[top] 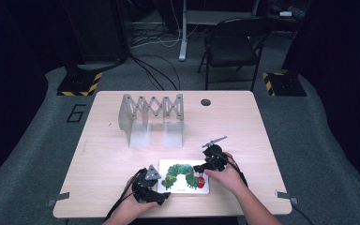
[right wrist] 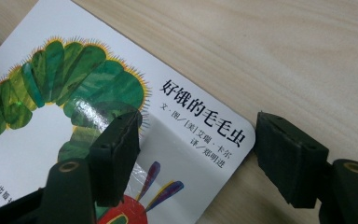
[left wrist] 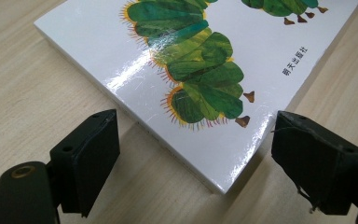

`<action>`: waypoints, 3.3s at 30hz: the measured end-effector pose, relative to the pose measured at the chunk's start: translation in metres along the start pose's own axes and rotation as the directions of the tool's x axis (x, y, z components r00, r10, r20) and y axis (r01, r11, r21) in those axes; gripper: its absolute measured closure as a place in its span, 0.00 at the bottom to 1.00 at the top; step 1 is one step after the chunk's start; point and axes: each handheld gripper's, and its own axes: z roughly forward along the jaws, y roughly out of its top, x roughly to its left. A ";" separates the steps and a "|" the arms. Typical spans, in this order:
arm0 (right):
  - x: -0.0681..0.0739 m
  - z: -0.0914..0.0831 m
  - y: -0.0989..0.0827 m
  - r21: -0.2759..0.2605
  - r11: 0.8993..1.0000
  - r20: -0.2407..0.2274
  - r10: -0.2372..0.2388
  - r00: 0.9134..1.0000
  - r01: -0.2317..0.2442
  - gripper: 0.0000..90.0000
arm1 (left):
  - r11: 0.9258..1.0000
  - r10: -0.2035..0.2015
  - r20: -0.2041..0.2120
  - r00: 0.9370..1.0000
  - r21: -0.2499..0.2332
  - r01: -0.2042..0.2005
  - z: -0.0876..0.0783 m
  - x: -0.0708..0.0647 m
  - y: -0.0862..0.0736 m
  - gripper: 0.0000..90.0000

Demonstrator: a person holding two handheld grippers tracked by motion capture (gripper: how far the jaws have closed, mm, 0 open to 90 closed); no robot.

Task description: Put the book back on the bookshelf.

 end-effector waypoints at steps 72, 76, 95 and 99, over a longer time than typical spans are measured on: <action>-0.001 -0.004 -0.004 -0.016 0.994 0.015 0.110 0.994 -0.109 0.36 | 1.000 0.007 -0.099 0.995 -0.026 -0.010 0.010 -0.030 -0.003 0.07; -0.001 -0.004 -0.004 -0.022 0.993 0.014 0.120 0.993 -0.120 0.36 | 1.000 0.008 -0.091 0.996 -0.029 -0.011 0.012 -0.031 -0.004 0.04; -0.001 -0.006 -0.004 -0.031 0.992 0.010 0.120 0.993 -0.120 0.38 | 0.999 0.007 -0.100 0.995 -0.035 -0.011 0.013 -0.031 -0.004 0.02; -0.003 -0.004 -0.005 -0.032 0.991 0.004 0.130 0.991 -0.130 0.38 | 0.999 0.007 -0.098 0.995 -0.043 -0.011 0.013 -0.031 -0.004 0.02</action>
